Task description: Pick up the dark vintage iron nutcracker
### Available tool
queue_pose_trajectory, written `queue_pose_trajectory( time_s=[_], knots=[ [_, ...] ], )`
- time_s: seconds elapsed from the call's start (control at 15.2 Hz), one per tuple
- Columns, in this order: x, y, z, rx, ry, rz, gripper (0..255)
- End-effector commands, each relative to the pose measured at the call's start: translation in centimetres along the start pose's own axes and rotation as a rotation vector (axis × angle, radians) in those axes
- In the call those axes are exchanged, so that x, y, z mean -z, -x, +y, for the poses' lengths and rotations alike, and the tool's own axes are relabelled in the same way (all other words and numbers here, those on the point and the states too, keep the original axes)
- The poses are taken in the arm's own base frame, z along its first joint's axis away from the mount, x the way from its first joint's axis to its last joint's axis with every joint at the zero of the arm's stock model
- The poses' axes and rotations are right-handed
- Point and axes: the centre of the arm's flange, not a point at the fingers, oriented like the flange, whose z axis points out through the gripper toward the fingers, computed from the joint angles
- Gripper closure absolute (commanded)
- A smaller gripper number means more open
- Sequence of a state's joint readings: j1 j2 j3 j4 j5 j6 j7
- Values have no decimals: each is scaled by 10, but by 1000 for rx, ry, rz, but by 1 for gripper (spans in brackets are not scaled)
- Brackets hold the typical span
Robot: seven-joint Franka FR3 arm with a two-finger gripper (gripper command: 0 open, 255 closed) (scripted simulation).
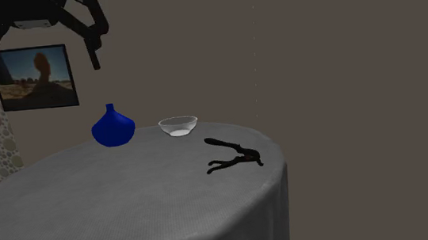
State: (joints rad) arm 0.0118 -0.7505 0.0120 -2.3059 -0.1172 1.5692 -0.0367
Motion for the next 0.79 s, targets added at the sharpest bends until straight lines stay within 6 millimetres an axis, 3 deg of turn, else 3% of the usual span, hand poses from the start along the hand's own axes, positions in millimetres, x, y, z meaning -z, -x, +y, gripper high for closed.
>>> queue_pose_trajectory(
  time_s=[0.0,0.73],
  knots=[
    [0,0,0,0,0,0,0],
    [-78,17,131,291,-43,88,0]
  ],
)
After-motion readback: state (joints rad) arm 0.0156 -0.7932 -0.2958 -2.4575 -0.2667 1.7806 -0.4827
